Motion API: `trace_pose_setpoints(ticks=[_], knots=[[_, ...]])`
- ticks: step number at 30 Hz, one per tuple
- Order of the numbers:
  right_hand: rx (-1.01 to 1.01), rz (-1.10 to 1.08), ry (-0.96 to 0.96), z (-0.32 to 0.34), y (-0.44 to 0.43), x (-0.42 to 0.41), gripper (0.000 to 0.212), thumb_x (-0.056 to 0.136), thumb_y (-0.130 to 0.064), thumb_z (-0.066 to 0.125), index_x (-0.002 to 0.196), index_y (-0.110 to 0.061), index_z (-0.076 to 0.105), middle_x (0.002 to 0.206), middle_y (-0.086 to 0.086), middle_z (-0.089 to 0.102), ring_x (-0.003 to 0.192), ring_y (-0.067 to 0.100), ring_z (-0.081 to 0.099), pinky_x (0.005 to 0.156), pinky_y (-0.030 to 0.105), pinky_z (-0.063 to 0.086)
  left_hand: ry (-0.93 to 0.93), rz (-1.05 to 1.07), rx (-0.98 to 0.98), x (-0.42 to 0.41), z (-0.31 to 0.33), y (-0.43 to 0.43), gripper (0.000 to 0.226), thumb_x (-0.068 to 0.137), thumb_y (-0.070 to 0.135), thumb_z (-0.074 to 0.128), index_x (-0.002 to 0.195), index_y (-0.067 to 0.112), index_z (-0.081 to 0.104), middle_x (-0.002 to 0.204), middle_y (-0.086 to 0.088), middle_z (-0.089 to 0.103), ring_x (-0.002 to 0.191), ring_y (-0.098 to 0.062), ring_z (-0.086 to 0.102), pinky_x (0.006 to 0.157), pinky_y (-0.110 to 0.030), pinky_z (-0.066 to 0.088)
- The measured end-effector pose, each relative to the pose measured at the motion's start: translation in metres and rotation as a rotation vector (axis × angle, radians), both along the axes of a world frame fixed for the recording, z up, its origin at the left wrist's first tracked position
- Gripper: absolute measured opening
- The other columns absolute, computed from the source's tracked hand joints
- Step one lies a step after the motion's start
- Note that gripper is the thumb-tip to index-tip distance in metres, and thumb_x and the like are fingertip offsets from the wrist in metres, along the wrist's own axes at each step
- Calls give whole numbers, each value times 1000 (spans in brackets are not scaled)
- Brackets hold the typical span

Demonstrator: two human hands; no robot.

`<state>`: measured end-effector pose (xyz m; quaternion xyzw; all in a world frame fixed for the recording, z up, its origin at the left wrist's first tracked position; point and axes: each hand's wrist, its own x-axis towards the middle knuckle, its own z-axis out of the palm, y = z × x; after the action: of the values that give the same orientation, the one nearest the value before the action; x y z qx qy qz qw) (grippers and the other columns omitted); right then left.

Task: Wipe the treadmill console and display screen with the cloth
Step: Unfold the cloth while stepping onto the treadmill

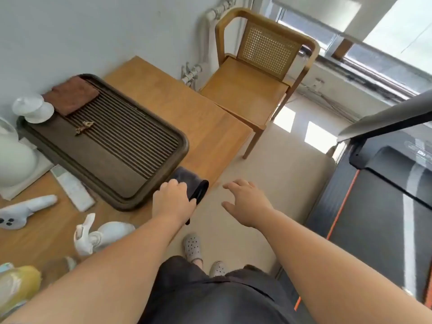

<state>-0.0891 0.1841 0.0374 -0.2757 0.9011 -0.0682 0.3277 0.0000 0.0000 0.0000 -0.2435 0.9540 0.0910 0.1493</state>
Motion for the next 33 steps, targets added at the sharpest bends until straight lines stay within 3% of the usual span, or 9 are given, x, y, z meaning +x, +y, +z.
trace_pose_setpoints(ticks=[4, 7, 11, 20, 25, 28, 30, 33], knots=[[-1, -7, -51, -13, -10, -23, 54, 106, -43, 49, 157, -29, 37, 159, 0, 39, 144, 28, 35, 116, 44, 37, -45, -9, -31, -11, -15, -3, 44, 86, 61, 62, 110, 24, 64, 107, 0, 60, 104, -21, 57, 86, -39, 50], [-8, 48, -79, -22, -22, -40, 55, 105, -44, 50, 157, -29, 38, 155, 2, 43, 141, 29, 37, 115, 43, 37, -84, -51, -44, -14, -19, -2, 36, 93, 51, 59, 116, 24, 64, 113, 1, 61, 109, -20, 56, 91, -38, 47], [-19, 165, -120, -32, -33, -60, 54, 104, -45, 52, 155, -30, 42, 149, 3, 48, 139, 29, 39, 114, 42, 37, -69, -51, -45, -17, -17, -3, 23, 101, 35, 50, 113, 24, 66, 108, 2, 61, 103, -17, 56, 86, -33, 47], [-189, 192, -168, -28, -49, -81, 47, 100, -47, 61, 145, -33, 56, 124, 0, 56, 127, 25, 45, 105, 37, 40, 254, 152, 193, -32, 26, -4, 19, 95, 24, 62, 109, 18, 74, 103, 0, 69, 99, -18, 62, 85, -33, 52], [-251, 211, -151, -9, -53, -81, 48, 95, -48, 69, 140, -34, 60, 110, -11, 49, 123, 19, 45, 100, 33, 38, 362, 178, 317, -47, 63, -4, 15, 91, 21, 67, 102, 22, 78, 98, 3, 71, 94, -16, 63, 85, -35, 52], [-330, 122, -109, 7, -52, -73, 32, 96, -41, 68, 127, -31, 71, 105, -14, 57, 108, 14, 55, 91, 32, 47, 429, 143, 393, -46, 89, -5, 13, 92, 21, 68, 98, 23, 79, 93, 7, 71, 90, -10, 62, 83, -30, 52], [-385, 44, -91, 17, -50, -65, 15, 98, -32, 64, 105, -28, 76, 95, -10, 67, 91, 15, 62, 82, 37, 55, 485, 104, 429, -43, 104, -7, 12, 92, 20, 69, 95, 24, 80, 89, 10, 69, 87, -5, 61, 81, -27, 51], [-465, -75, -21, 29, -43, -49, 19, 100, -24, 61, 84, -32, 67, 76, -9, 65, 72, 12, 59, 68, 37, 52, 569, 87, 439, -33, 121, -11, 13, 93, 18, 68, 95, 23, 79, 88, 10, 68, 87, -5, 62, 77, -20, 48]])
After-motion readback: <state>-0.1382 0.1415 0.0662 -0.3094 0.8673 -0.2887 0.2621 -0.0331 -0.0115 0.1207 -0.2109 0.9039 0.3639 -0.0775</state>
